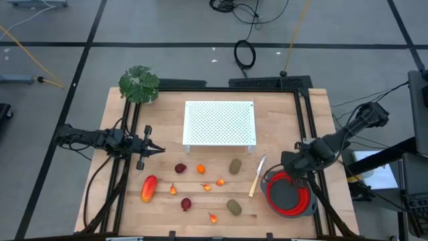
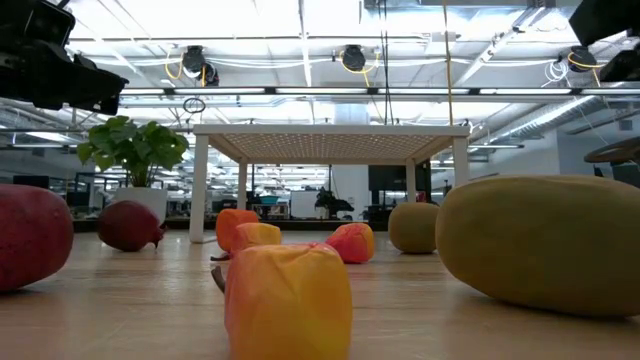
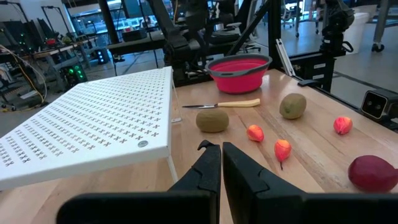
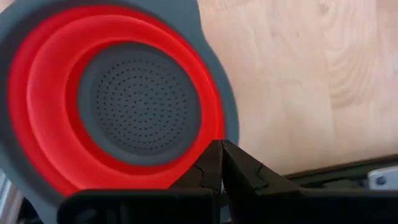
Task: Pick & Place Fruit
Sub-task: Put the orange strainer bowl on the shelf
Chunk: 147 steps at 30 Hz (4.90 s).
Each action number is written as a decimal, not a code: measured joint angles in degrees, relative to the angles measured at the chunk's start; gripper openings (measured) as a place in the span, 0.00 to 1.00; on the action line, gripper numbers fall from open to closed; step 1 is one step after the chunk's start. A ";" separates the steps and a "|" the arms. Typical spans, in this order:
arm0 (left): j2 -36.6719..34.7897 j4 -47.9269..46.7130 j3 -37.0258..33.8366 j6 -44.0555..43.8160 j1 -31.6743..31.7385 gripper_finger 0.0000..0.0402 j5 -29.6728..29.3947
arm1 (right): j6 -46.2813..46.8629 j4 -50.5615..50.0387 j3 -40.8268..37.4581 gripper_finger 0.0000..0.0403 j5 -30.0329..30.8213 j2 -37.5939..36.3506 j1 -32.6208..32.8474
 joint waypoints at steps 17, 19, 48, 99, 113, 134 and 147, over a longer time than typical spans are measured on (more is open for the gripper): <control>-0.01 -0.02 0.00 0.02 0.00 0.05 0.00 | 4.93 -1.97 -1.06 0.21 0.00 -0.14 0.10; -0.02 -0.02 0.00 0.02 0.00 0.05 0.00 | 4.88 -1.97 -1.06 0.28 -0.02 -0.14 0.08; -0.01 -0.02 -0.02 -0.20 -0.01 0.05 0.00 | 4.92 -3.30 -1.80 0.73 -1.16 -0.14 0.08; -0.01 0.40 0.00 -1.91 0.00 0.05 -0.02 | 13.15 14.86 -16.44 0.02 -13.44 -3.31 0.04; 0.00 11.24 0.00 -6.87 0.00 0.05 -0.04 | 12.46 23.20 -5.13 0.00 -11.45 -8.02 0.08; 0.00 21.31 0.00 -15.34 -0.01 0.05 -0.01 | 2.92 45.53 -4.43 0.00 -4.67 -8.47 -10.40; 1.71 25.98 0.00 -16.26 0.00 0.05 -9.93 | -20.21 42.01 6.39 0.00 -3.65 -8.19 -25.86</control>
